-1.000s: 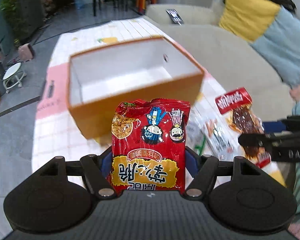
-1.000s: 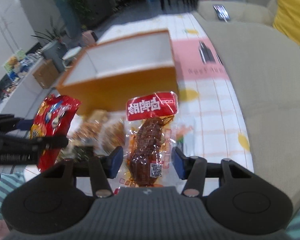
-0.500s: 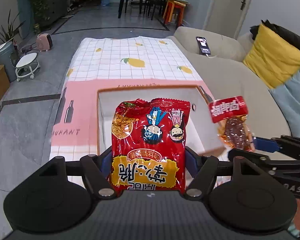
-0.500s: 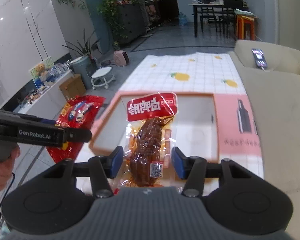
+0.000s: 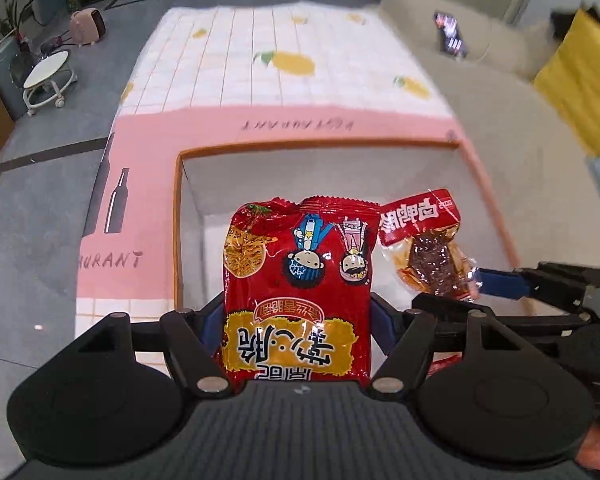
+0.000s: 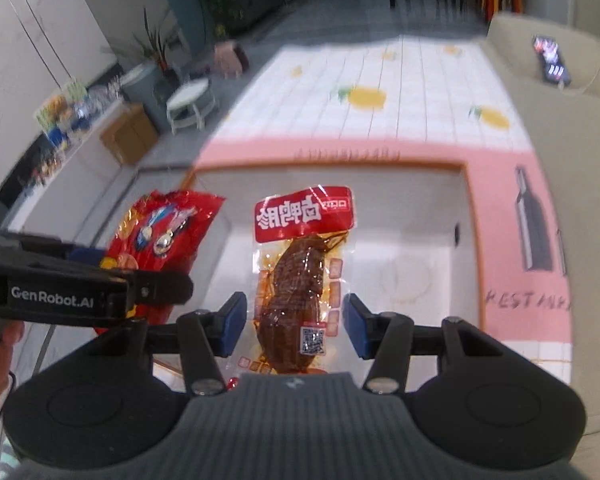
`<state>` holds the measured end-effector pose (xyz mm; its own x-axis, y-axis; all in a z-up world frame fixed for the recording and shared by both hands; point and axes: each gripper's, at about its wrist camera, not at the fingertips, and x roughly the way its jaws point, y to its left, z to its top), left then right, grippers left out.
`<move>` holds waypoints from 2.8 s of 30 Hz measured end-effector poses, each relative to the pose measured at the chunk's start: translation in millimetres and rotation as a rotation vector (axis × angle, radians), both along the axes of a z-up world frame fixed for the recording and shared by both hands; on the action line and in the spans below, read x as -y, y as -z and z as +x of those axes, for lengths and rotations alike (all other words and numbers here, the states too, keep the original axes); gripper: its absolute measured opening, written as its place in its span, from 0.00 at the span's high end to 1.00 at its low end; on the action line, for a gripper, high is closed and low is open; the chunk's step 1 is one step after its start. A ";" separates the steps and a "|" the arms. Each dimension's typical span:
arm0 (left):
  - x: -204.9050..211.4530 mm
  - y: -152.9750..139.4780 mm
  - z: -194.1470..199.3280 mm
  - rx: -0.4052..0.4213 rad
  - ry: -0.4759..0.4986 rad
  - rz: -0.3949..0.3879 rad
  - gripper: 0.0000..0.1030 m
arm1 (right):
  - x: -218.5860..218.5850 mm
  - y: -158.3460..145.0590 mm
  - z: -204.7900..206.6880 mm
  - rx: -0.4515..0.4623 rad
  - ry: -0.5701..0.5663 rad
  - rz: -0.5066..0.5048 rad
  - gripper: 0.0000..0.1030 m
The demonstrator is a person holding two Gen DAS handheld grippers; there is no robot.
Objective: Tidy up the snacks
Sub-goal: 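Carry both packets over the box and release them inside with both tools, then withdraw both tools from the box back toward the remaining snacks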
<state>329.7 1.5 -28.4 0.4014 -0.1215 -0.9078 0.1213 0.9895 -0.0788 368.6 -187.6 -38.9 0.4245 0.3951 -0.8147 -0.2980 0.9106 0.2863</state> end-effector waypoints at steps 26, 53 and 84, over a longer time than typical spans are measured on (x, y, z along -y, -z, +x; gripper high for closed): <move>26.3 74.3 25.7 -0.128 0.126 0.240 0.11 | -13.4 93.1 52.7 -0.279 -0.115 -0.074 0.86; -41.0 -3.7 -13.2 0.065 -0.020 0.054 0.12 | -75.7 101.0 58.6 -0.331 -0.181 -0.211 0.79; -25.1 -57.1 -211.9 0.311 -0.080 -0.059 0.13 | 35.7 -33.1 -193.4 0.218 0.152 -0.026 0.57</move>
